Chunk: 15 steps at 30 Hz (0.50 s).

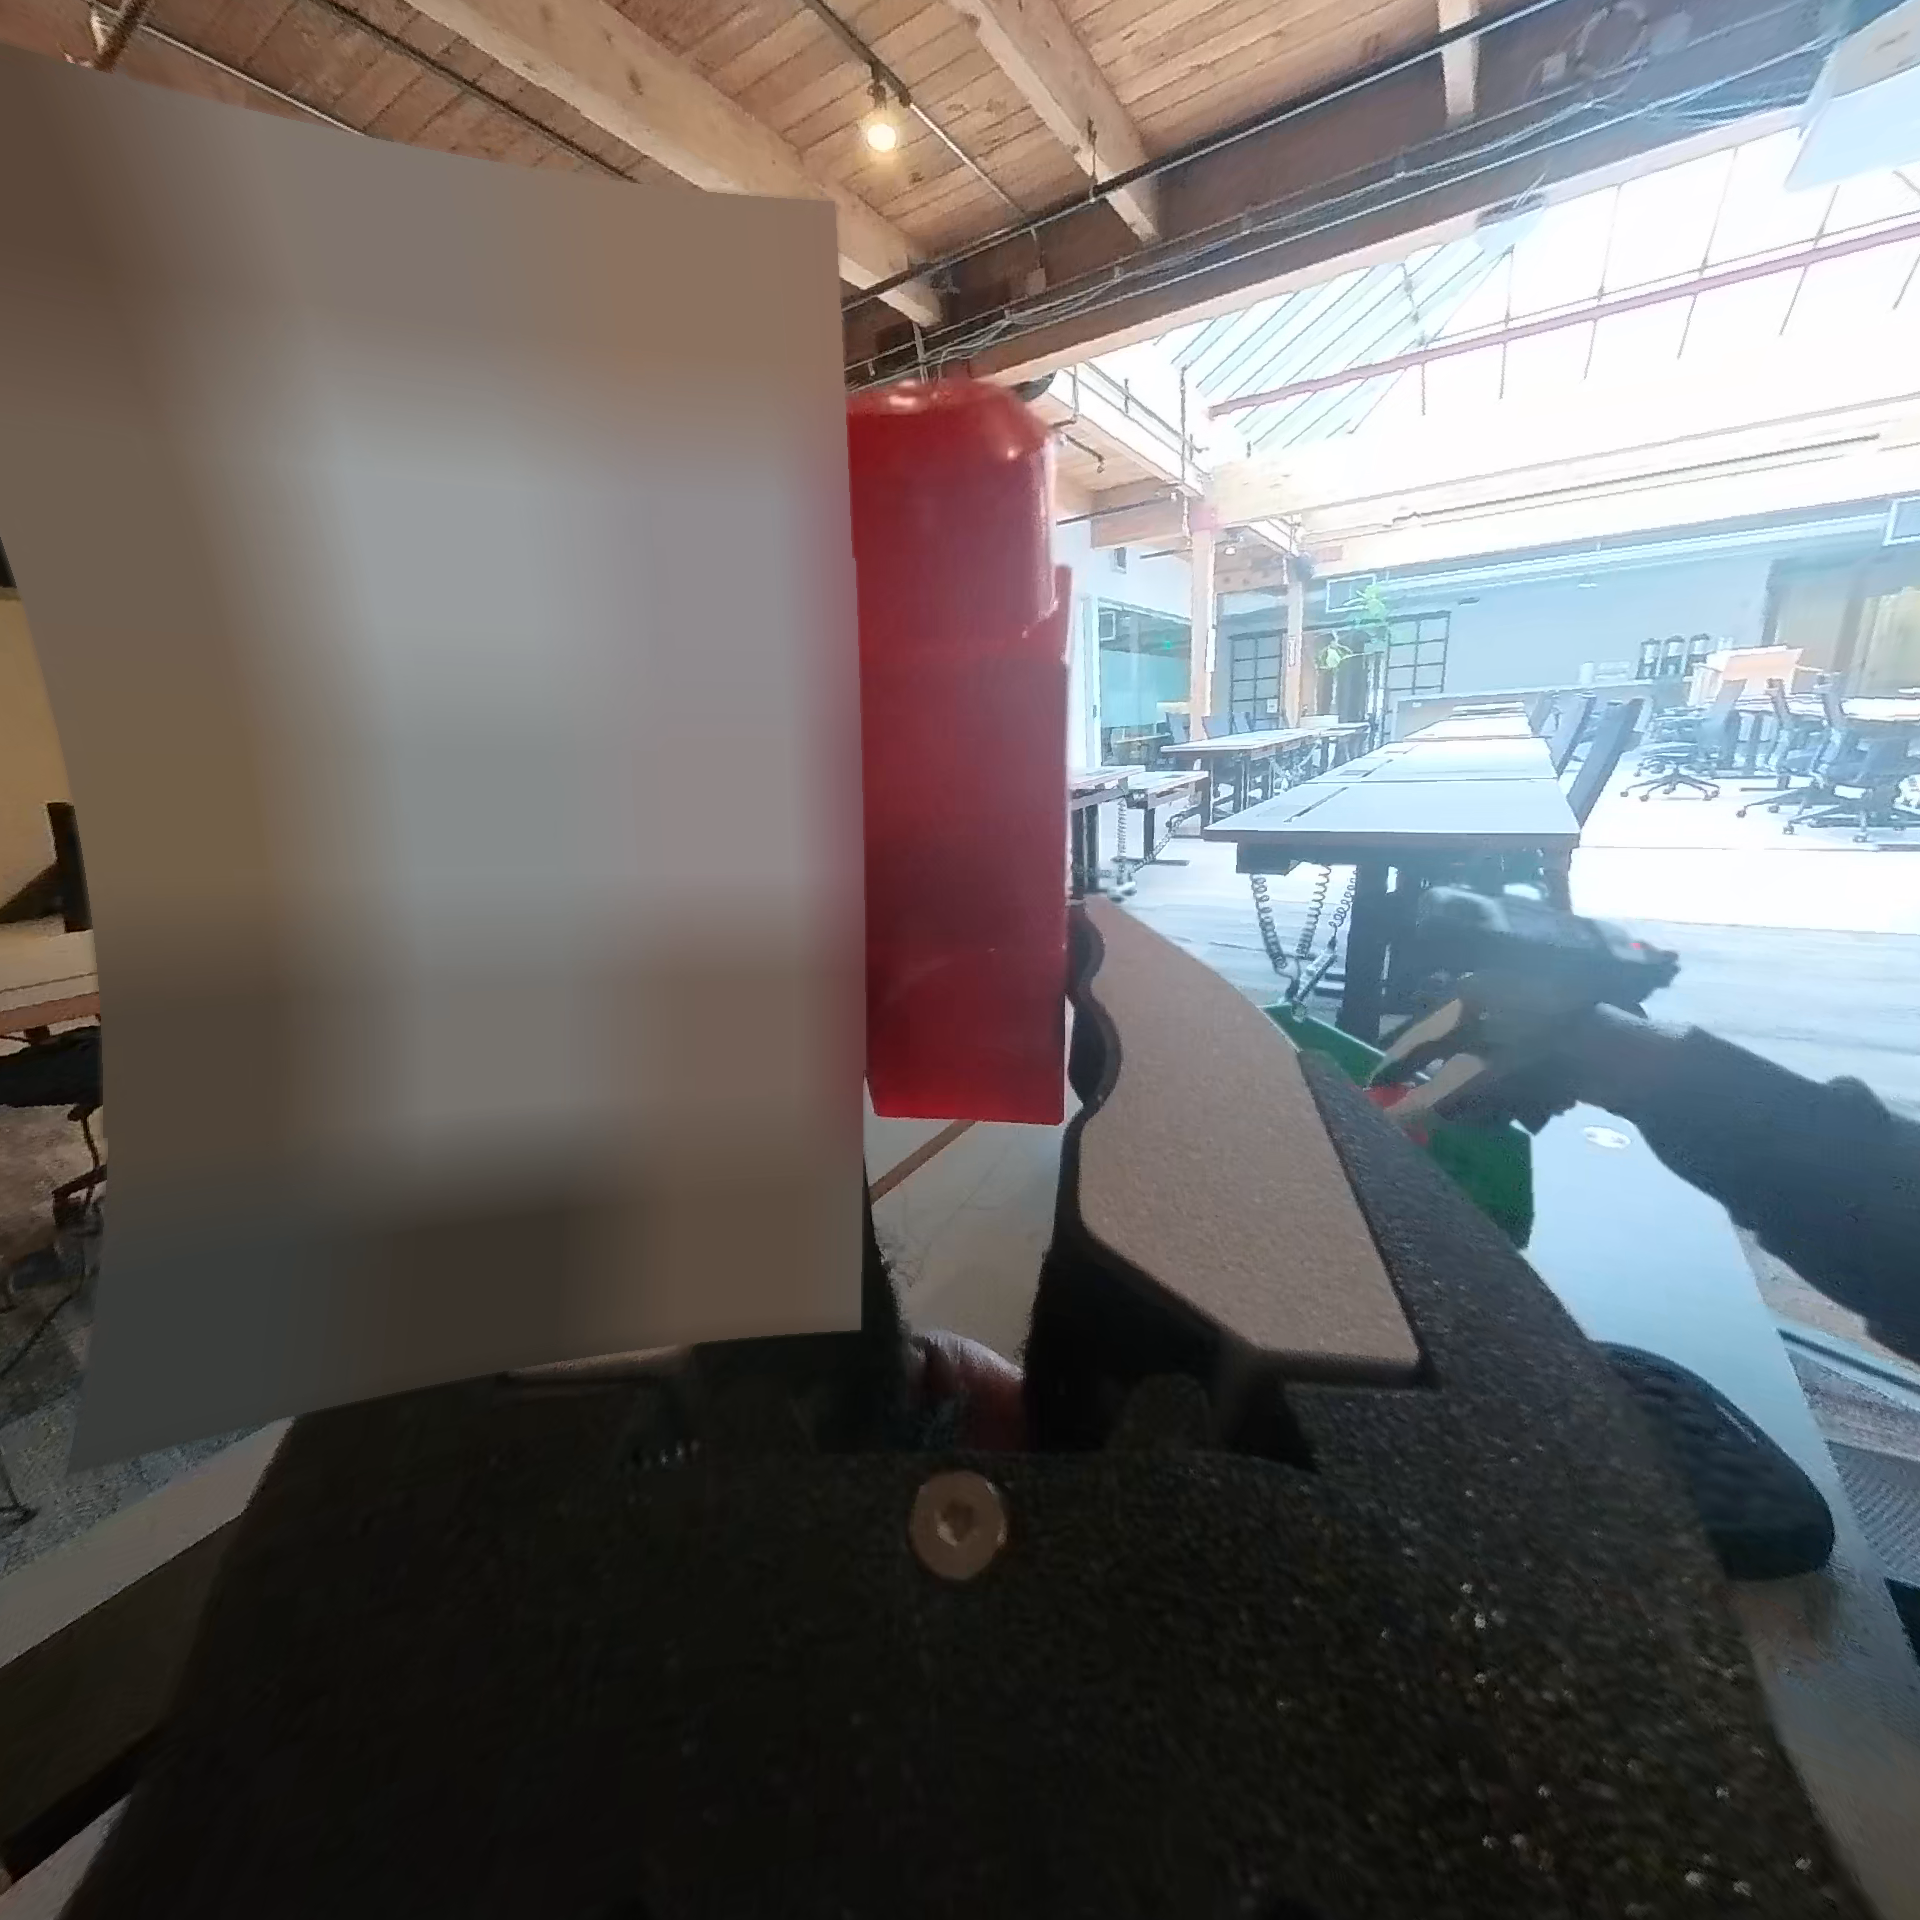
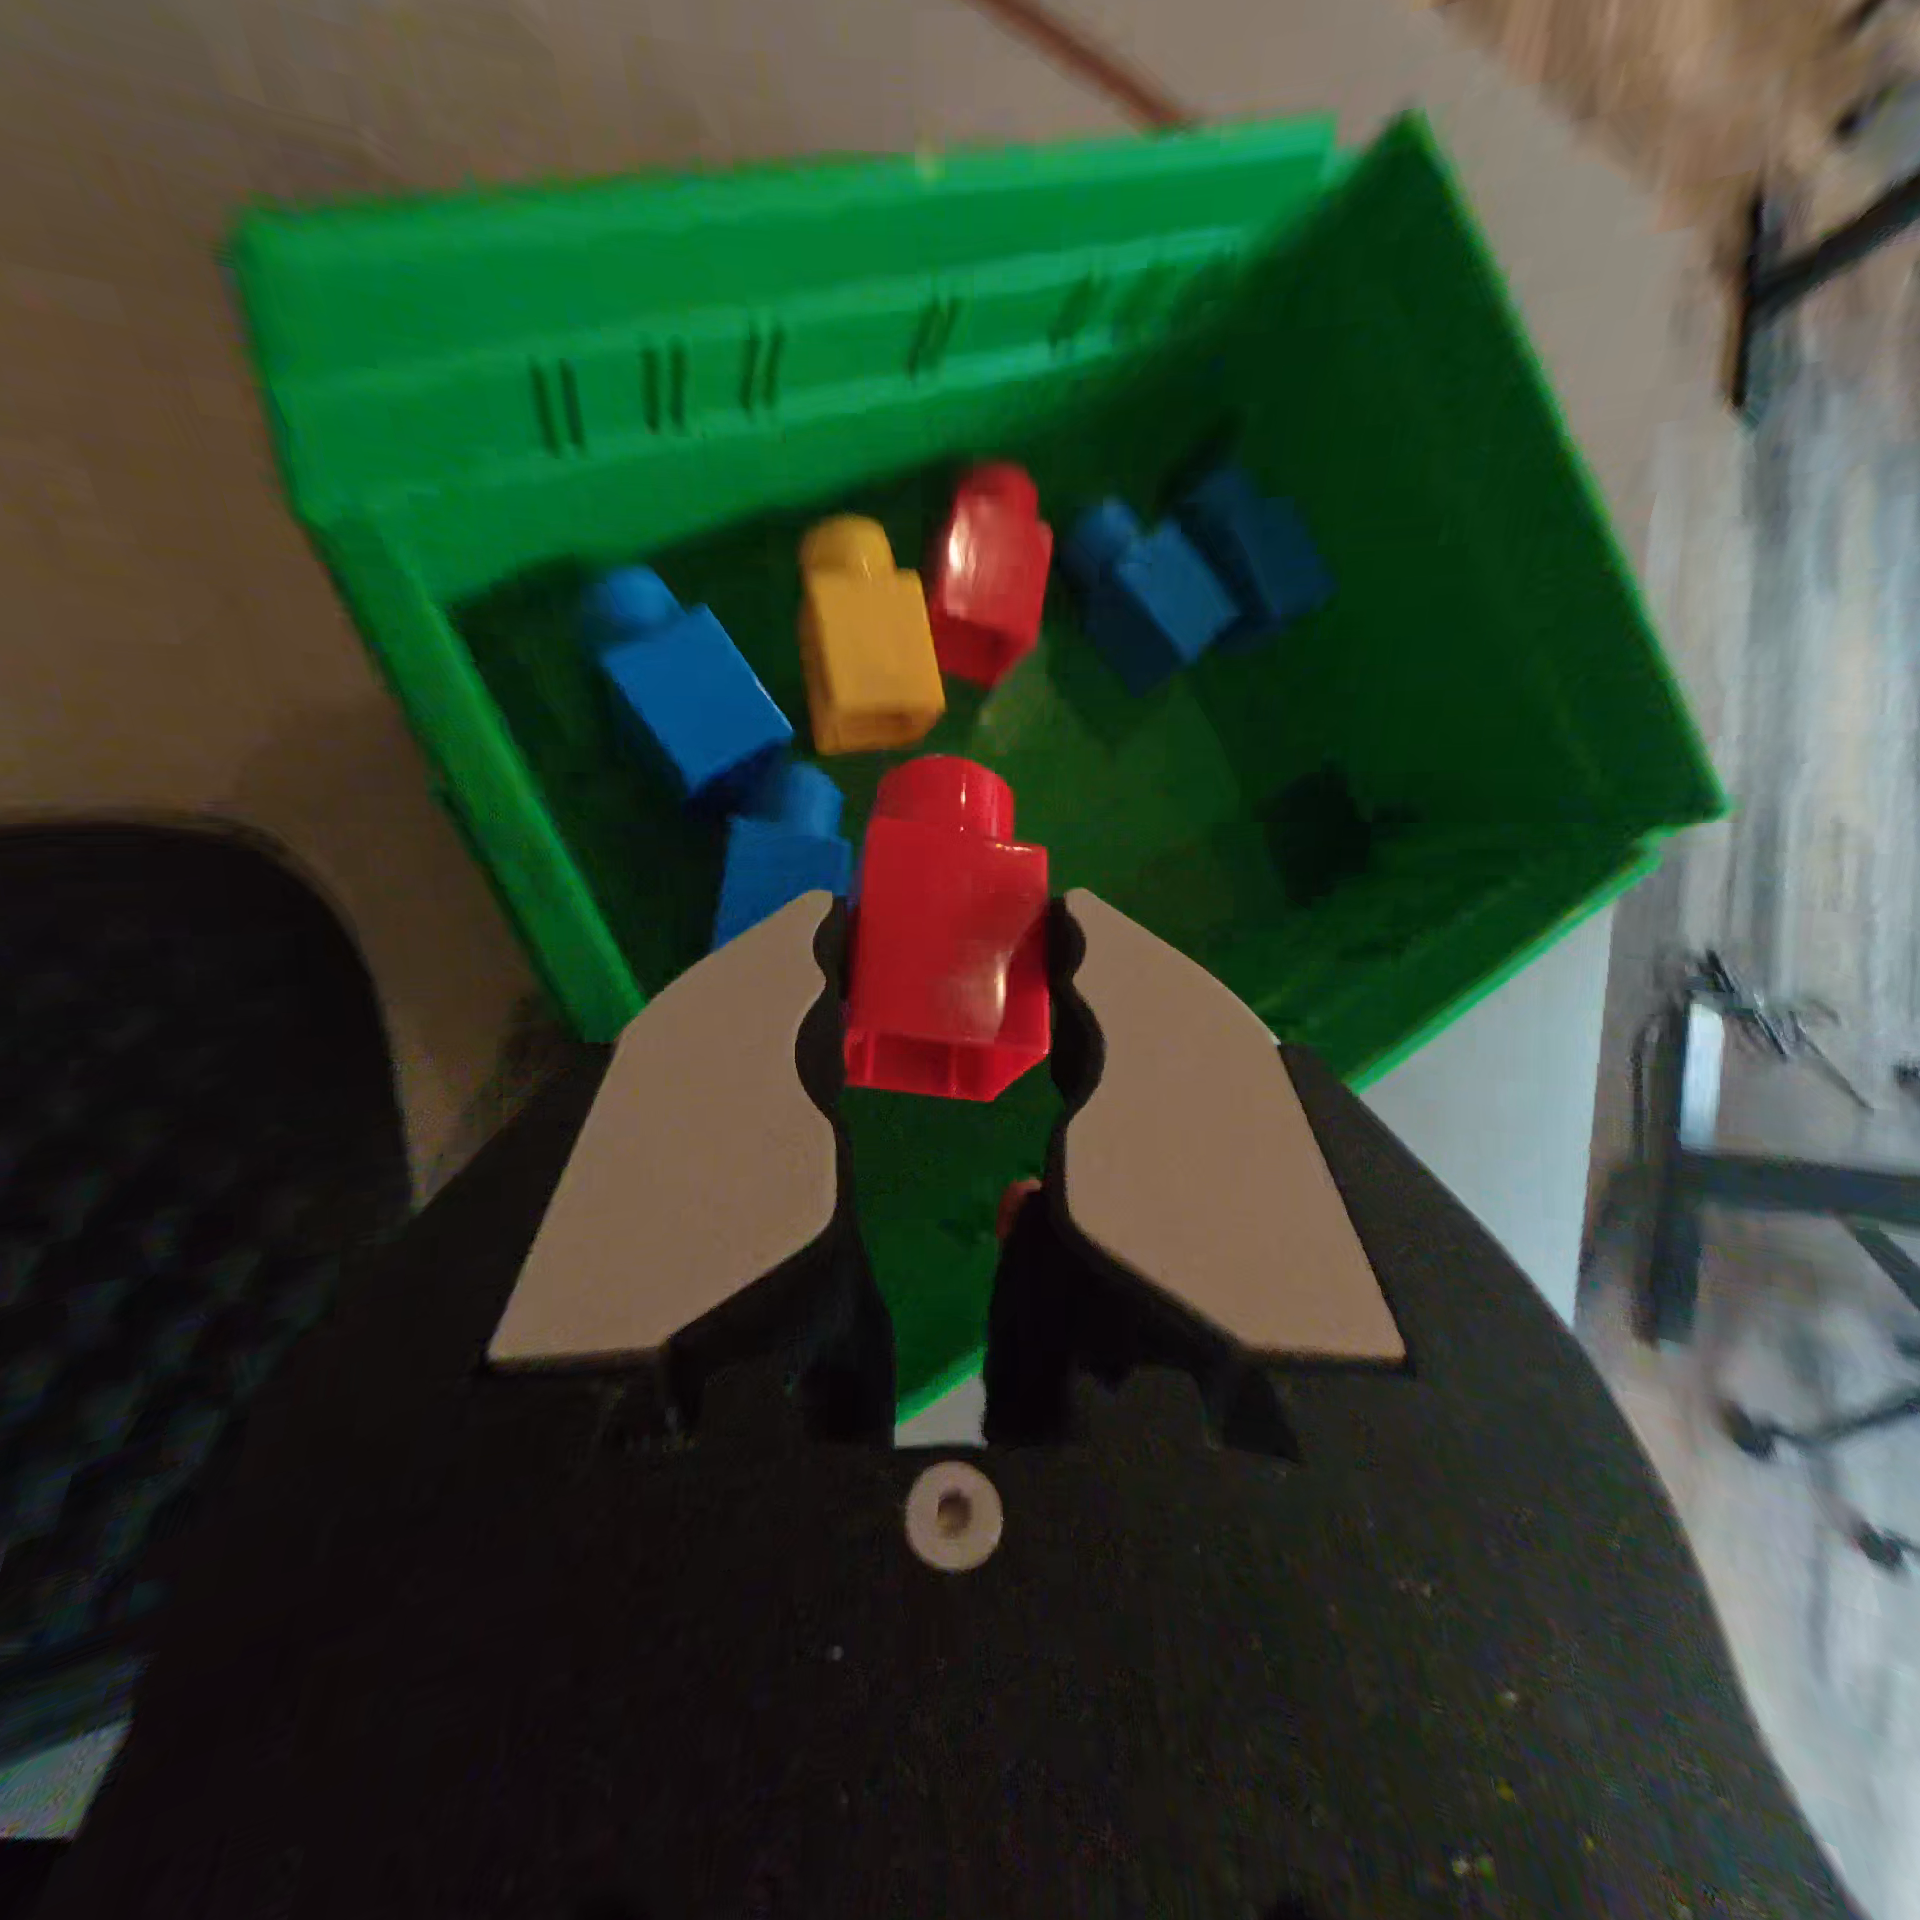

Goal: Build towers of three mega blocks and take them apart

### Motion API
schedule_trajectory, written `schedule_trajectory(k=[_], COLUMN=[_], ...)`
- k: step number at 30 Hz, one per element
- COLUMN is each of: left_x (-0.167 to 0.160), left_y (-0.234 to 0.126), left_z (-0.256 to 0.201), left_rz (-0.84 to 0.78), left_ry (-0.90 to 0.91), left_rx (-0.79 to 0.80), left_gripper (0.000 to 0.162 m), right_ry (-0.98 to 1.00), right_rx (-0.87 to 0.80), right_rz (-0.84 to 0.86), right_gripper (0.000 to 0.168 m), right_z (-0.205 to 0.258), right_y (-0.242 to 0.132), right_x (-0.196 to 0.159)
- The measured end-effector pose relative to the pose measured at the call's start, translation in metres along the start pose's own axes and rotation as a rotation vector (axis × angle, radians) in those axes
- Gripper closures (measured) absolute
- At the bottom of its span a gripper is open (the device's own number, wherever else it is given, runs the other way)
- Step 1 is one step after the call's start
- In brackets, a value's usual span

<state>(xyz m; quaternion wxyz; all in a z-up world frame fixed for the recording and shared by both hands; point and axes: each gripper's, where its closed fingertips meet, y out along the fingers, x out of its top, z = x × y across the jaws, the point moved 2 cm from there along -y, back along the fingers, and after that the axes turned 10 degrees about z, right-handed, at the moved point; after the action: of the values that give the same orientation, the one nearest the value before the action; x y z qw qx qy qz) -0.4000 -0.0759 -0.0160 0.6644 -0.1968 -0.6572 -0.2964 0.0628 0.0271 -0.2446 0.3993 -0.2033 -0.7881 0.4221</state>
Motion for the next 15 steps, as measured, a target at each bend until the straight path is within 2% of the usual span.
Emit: schedule_trajectory(k=[4,7,15], left_x=[-0.002,-0.003,-0.009], left_y=[0.001,0.004,0.013], left_z=[-0.001,-0.002,-0.003], left_rz=[0.016,0.028,0.044], left_ry=[0.013,0.026,0.019], left_rx=[0.002,0.005,-0.018], left_gripper=[0.126,0.126,0.126], right_ry=[-0.014,-0.018,-0.045], right_rx=[-0.035,-0.042,0.001], right_rz=[0.221,0.266,0.393], right_gripper=[0.132,0.132,0.131], right_z=[-0.001,-0.002,0.000], right_y=[0.026,0.045,0.079], right_x=[-0.004,0.008,0.004])
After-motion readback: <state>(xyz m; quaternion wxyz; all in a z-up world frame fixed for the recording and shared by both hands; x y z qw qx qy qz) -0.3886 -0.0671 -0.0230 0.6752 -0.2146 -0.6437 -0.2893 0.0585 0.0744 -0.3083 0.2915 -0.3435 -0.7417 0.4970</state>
